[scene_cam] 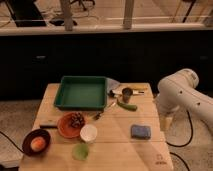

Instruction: Place sponge in tray

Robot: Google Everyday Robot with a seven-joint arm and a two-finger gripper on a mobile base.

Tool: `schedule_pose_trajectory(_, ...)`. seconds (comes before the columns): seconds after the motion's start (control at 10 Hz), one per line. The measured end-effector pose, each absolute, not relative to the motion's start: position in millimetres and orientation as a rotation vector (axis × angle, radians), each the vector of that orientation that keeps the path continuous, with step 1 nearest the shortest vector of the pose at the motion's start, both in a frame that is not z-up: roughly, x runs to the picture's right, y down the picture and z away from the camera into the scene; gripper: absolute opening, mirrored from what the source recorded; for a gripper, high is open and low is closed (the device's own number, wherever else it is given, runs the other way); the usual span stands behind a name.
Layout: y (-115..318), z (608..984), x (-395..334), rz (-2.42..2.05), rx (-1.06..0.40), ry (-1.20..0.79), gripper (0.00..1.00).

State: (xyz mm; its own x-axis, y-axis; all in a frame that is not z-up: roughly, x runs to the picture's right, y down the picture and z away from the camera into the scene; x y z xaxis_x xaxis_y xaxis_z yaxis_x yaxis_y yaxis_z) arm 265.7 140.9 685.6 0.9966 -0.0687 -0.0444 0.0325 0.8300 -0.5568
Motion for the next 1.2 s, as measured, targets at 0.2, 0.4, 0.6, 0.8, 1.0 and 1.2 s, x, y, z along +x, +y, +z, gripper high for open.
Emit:
schedule_pose_trajectory(0.2,151,698,254,-0.071,-0.596,0.059,0.8)
schedule_pose_trajectory(0.4,155,701,248,-0.088,-0.601,0.058,0.8)
schedule_pose_trajectory(0.6,162,708,240,-0.112,-0.606,0.056,0.8)
schedule_pose_trajectory(0.8,171,723,230,-0.136,-0.607,0.054,0.8)
schedule_pose_trajectory(1.0,178,730,226,-0.152,-0.611,0.052,0.8)
schedule_pose_trajectory(1.2,180,735,223,-0.163,-0.61,0.047,0.8)
